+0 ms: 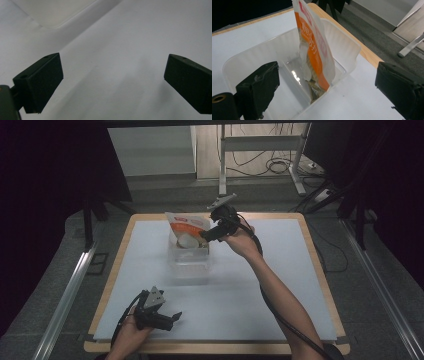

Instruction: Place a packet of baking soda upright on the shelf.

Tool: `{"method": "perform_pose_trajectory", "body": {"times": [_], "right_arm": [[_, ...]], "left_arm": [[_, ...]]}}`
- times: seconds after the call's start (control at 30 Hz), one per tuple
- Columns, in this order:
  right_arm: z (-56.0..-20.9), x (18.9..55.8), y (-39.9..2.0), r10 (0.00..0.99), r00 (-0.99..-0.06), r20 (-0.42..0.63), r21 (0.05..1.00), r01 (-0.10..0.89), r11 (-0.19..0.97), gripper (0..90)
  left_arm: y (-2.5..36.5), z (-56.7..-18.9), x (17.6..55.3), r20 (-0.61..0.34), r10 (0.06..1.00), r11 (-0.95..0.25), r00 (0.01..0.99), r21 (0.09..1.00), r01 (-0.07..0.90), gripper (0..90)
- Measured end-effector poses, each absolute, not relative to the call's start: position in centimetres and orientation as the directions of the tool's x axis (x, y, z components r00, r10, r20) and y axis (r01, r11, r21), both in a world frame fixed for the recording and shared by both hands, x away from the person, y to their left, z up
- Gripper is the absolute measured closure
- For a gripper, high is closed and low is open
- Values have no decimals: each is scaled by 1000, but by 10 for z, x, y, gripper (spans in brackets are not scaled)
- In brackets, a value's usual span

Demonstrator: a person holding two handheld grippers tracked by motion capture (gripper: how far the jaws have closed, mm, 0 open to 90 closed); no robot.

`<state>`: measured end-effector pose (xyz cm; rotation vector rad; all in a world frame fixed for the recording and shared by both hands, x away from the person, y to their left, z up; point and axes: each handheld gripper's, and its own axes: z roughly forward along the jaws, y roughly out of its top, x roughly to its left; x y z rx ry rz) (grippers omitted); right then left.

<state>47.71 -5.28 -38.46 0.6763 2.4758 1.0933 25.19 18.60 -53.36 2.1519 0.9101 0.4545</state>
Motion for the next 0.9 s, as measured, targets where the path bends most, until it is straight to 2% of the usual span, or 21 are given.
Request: {"method": "perform_pose_trajectory", "body": {"times": [0.9], "right_arm": [[-394,460,-78,548,-832,-88,766,295,572,37]], "left_arm": [[185,-534,252,27,726,-470,687,749,468,23]]}}
